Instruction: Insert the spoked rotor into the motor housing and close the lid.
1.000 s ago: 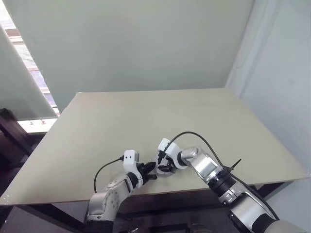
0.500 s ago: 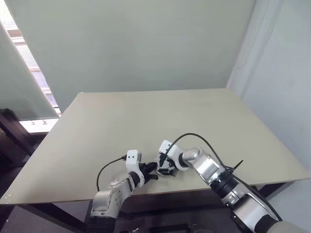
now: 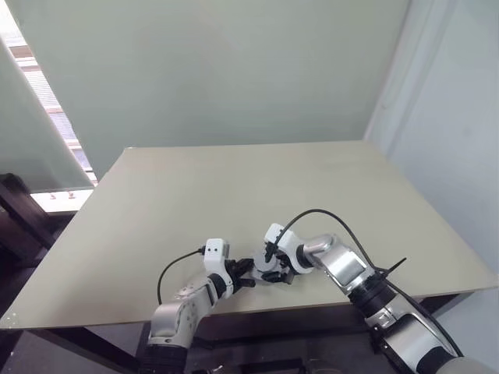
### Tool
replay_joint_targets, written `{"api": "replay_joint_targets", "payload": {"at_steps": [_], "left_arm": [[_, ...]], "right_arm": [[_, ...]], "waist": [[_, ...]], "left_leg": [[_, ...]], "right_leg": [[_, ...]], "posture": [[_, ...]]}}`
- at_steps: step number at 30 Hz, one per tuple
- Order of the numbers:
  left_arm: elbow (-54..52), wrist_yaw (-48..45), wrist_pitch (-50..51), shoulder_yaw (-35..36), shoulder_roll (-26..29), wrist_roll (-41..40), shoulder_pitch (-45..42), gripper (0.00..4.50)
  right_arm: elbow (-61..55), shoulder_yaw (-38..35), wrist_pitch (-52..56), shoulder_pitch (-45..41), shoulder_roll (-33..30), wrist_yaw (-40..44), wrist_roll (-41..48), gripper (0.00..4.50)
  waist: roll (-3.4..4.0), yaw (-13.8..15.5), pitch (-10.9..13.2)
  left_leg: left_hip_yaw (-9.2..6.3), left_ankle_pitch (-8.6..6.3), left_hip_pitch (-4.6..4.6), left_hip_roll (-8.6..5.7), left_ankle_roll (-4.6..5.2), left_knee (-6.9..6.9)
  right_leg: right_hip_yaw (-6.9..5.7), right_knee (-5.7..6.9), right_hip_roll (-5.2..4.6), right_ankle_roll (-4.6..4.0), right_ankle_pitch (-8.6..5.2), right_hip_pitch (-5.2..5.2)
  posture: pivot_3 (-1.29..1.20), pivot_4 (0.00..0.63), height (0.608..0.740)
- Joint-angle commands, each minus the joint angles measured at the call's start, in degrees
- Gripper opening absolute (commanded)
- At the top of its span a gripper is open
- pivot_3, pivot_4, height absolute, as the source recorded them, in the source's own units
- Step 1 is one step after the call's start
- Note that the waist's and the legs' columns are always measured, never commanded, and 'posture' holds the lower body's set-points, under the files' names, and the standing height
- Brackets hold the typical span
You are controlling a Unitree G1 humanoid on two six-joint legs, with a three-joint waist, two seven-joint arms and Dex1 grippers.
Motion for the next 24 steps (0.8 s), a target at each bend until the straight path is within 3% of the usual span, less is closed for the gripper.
{"api": "replay_joint_targets", "payload": {"at_steps": [1,11,17,24], "left_arm": [[1.2,0.1,0.7,-1.1,-0.4,1.1,-0.5,0.00],[1.2,-0.3,1.2,-1.9,-0.5,1.7,-0.6,0.00],[0.8,-0.5,1.5,-1.9,-0.5,1.9,-0.5,0.00],[-0.1,-0.8,2.2,-1.7,-0.1,2.0,0.0,0.00]], "right_arm": [[-2.6,-4.0,1.8,-0.7,0.2,-1.2,2.2,4.49],[1.5,-24.0,12.1,-3.6,3.9,-8.1,13.8,4.49],[10.7,-36.8,22.2,-5.5,5.0,-12.6,20.5,4.49],[19.6,-47.4,25.2,-5.2,7.1,-16.5,26.6,4.49]], "waist": [[0.00,0.0,0.0],[0.04,0.0,0.0],[0.06,0.0,0.0],[0.11,0.0,0.1]], "left_leg": [[0.01,-0.04,0.00,0.00,-0.06,0.00],[0.02,-0.04,-0.01,-0.01,-0.07,0.05],[0.00,-0.04,-0.02,-0.02,-0.06,0.04],[-0.01,0.07,-0.03,-0.02,0.13,0.01]], "right_leg": [[0.00,-0.01,0.00,0.00,0.00,0.00],[0.00,-0.04,-0.03,0.00,0.00,0.01],[-0.01,-0.04,-0.03,0.00,0.00,0.03],[0.00,-0.02,-0.02,0.00,0.00,0.02]], "posture": [[0.00,0.000,0.740],[0.00,0.000,0.740],[0.00,0.000,0.740],[0.00,0.000,0.740]]}}
